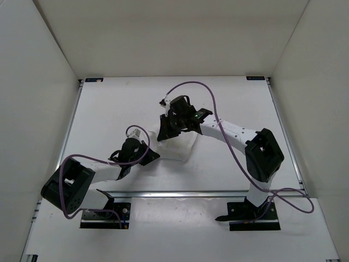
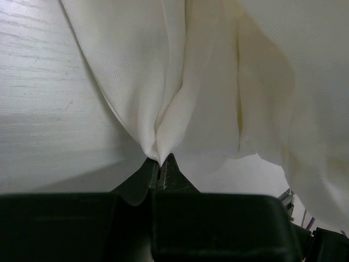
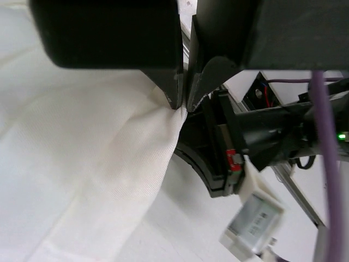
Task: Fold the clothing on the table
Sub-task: Fold the skirt
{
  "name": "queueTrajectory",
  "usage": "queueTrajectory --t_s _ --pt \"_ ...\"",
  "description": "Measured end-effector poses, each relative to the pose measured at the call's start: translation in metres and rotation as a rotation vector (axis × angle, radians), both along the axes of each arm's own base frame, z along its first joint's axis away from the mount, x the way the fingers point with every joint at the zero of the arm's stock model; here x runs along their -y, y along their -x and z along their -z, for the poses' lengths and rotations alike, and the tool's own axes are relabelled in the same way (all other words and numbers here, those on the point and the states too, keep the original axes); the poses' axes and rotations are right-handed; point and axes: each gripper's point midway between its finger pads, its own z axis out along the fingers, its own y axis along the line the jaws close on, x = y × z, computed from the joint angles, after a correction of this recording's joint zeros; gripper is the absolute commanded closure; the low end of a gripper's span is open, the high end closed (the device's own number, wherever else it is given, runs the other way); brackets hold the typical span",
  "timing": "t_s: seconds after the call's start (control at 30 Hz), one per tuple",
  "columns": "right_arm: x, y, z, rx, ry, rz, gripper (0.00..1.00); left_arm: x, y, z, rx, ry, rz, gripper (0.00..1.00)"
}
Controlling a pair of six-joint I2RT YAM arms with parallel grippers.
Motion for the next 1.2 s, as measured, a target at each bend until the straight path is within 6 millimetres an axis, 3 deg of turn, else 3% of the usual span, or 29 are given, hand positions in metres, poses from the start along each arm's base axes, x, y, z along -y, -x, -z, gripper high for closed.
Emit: queueTrajectory --t_s 0.17,0.33,0.43,0.5,0.57,0.67,0.77,0.83,0.87,0.97,1.07,1.2 --pt "0.003 -0.002 -0.019 0.049 -0.059 0.021 1.00 0.000 0.000 0.000 -0.001 0.006 -0.001 1.00" --pt "0.005 -0.004 -0.009 0.013 -0.056 0.024 1.00 -0.001 0.000 -0.002 0.000 0.014 0.000 1.00" --pt "0.004 -0.005 0.009 -0.049 -0.050 0.017 0.87 -0.001 0.000 -0.004 0.007 0.021 0.000 1.00" --pt "0.003 -0.003 0.017 -0.087 -0.063 -0.001 0.69 -0.003 0.001 -0.005 0.007 0.028 0.000 1.00" --pt "0.008 0.000 0.022 -0.104 -0.065 0.002 0.60 -0.005 0.001 -0.005 0.006 0.032 -0.004 1.00" --pt "0.024 0.005 0.022 -0.091 -0.059 0.024 0.54 -0.007 0.000 -0.008 0.012 0.040 -0.008 1.00" --pt "0.047 0.006 0.007 -0.062 -0.085 0.056 0.49 -0.009 0.000 -0.009 0.014 0.039 -0.008 1.00" --pt "0.062 0.002 -0.005 -0.031 -0.124 0.085 0.52 -0.009 0.000 -0.009 0.013 0.040 -0.007 1.00" --pt "0.068 0.000 -0.010 -0.013 -0.150 0.099 0.71 -0.009 0.000 -0.009 0.012 0.040 -0.006 1.00" --pt "0.083 0.003 -0.009 -0.017 -0.221 0.119 1.00 -0.009 0.001 -0.009 0.011 0.037 -0.004 1.00" --pt "0.079 0.014 0.005 -0.071 -0.260 0.096 1.00 -0.009 0.003 -0.006 0.000 0.030 -0.001 1.00" --pt "0.052 0.032 0.018 -0.109 -0.289 0.000 1.00 -0.008 0.006 -0.004 -0.008 0.025 0.006 1.00"
